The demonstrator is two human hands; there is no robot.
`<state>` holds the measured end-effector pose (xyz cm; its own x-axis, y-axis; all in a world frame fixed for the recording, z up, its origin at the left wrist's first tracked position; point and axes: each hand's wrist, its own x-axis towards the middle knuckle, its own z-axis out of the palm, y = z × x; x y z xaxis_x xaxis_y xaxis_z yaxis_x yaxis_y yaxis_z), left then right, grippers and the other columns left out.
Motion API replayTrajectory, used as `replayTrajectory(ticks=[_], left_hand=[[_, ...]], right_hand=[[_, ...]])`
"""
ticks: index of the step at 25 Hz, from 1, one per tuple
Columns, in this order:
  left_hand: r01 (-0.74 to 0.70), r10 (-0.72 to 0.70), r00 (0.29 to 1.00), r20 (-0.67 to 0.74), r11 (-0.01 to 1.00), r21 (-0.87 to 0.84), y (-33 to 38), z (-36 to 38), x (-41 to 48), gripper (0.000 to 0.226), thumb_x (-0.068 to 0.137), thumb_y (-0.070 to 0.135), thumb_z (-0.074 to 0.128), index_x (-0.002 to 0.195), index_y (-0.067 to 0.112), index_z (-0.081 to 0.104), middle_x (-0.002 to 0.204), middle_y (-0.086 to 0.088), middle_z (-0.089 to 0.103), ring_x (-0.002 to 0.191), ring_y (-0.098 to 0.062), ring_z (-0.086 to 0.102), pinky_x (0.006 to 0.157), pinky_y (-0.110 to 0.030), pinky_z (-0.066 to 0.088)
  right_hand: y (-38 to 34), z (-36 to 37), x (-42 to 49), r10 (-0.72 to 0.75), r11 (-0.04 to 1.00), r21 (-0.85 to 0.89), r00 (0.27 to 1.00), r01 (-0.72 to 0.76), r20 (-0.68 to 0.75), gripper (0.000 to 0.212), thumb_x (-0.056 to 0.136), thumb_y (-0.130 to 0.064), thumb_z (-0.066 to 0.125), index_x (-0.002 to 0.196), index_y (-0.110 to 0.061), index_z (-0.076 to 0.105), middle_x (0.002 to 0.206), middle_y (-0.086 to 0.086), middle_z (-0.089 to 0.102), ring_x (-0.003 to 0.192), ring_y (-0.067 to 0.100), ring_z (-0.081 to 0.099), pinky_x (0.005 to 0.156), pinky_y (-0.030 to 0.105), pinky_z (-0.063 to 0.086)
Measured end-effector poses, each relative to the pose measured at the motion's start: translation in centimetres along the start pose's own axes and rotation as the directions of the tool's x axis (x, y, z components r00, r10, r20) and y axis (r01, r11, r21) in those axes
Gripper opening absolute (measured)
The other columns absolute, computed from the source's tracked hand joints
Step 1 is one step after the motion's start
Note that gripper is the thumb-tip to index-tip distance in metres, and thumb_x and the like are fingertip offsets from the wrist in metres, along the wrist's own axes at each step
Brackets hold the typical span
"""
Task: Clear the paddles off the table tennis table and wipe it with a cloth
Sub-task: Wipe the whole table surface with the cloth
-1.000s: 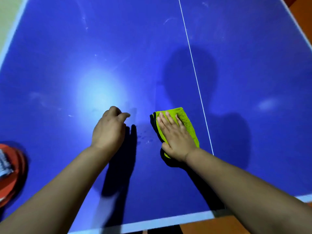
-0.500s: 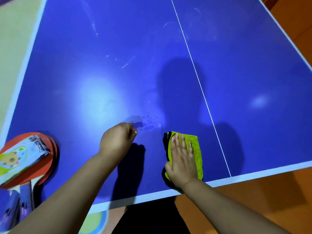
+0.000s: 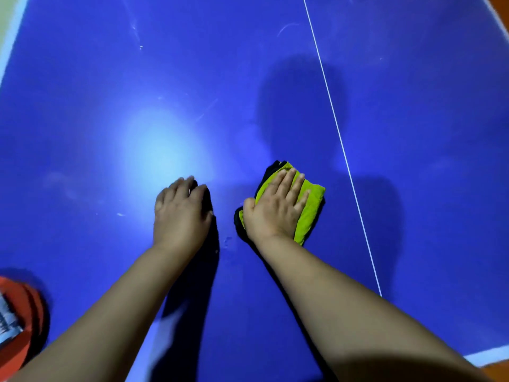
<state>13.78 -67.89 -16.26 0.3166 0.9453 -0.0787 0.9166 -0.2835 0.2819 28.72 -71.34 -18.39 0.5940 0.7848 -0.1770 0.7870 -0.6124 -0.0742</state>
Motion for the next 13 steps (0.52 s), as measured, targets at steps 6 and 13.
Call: replayTrajectory(ticks=[6, 13], left_hand=[[0.208, -0.218, 0.965, 0.144, 0.975, 0.084, -1.3, -1.4, 9.2, 0.094, 0.073, 0.042, 0.071, 0.147, 0.015, 0.020, 0.157, -0.006, 0.006, 0.144, -0.022, -0.001, 0.114, -0.046, 0.000], [0.150, -0.162, 0.960, 0.229, 0.986, 0.068, -1.9, -1.4, 11.3, 0.103, 0.071, 0.044, 0.073, 0.149, 0.014, 0.012, 0.158, -0.002, -0.001, 0.144, -0.014, -0.002, 0.116, -0.036, 0.003]], right_hand=[[-3.8, -1.0, 11.7, -0.011, 1.000, 0.007, 1.000, 0.011, -0.024, 0.086, 0.086, -0.043, 0.040, 0.151, -0.001, 0.003, 0.160, 0.016, -0.003, 0.147, 0.032, -0.010, 0.116, 0.050, -0.007], [-7.3, -2.4, 22.5, -0.161, 0.987, -0.024, 0.987, 0.160, -0.020, 0.084, 0.089, -0.047, 0.041, 0.152, -0.006, 0.006, 0.161, 0.011, -0.001, 0.148, 0.028, -0.008, 0.116, 0.048, -0.007]])
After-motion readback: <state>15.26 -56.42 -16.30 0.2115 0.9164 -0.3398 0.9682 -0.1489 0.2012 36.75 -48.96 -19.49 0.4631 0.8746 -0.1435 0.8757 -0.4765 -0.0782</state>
